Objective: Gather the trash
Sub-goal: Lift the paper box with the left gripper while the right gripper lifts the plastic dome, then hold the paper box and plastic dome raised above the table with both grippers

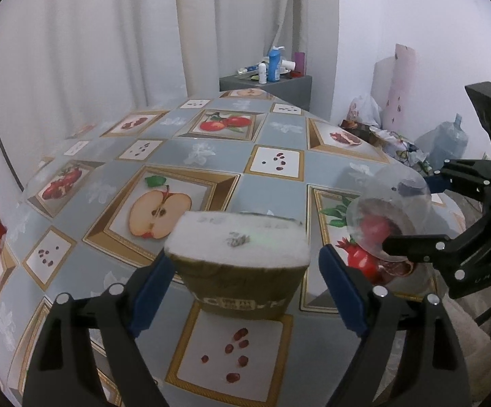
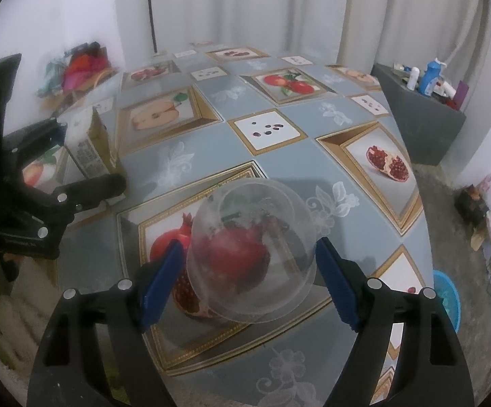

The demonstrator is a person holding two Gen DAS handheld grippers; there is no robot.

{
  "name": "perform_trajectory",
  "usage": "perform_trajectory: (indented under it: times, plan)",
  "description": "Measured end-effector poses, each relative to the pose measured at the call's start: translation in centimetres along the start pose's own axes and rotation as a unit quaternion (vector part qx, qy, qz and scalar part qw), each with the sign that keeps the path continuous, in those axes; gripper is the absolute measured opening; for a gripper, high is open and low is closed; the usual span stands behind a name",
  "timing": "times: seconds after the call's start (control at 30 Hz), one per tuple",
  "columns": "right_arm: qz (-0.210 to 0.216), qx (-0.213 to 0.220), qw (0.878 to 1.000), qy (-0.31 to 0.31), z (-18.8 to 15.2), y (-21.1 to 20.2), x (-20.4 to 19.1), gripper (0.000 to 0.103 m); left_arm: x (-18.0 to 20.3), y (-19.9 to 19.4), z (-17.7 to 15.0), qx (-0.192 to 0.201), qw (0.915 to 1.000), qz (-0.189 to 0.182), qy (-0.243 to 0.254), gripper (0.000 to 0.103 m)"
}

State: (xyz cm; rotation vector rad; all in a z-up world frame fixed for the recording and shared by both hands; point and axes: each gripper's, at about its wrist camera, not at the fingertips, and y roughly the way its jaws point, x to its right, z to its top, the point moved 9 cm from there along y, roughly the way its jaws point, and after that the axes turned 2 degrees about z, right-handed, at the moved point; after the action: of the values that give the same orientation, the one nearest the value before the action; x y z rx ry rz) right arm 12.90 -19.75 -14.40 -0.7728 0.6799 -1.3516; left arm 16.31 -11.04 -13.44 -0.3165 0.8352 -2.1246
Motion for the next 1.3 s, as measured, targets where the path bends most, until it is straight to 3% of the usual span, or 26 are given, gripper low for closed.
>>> perform_trajectory:
  times: [0.67, 1.3]
  plan:
    - [0.001, -0.002, 1.000, 0.001, -0.2, 0.1, -0.3, 0.076, -0.4, 1.0, -0.8, -0.018, 0.9995, -0.005, -0.023, 0.055]
    - [0.005, -0.002, 1.000, 0.021, 0.0, 0.2, -0.2, 0.069, -0.3, 1.2, -0.8, -0.027, 0.9994, -0.001, -0.020, 0.053]
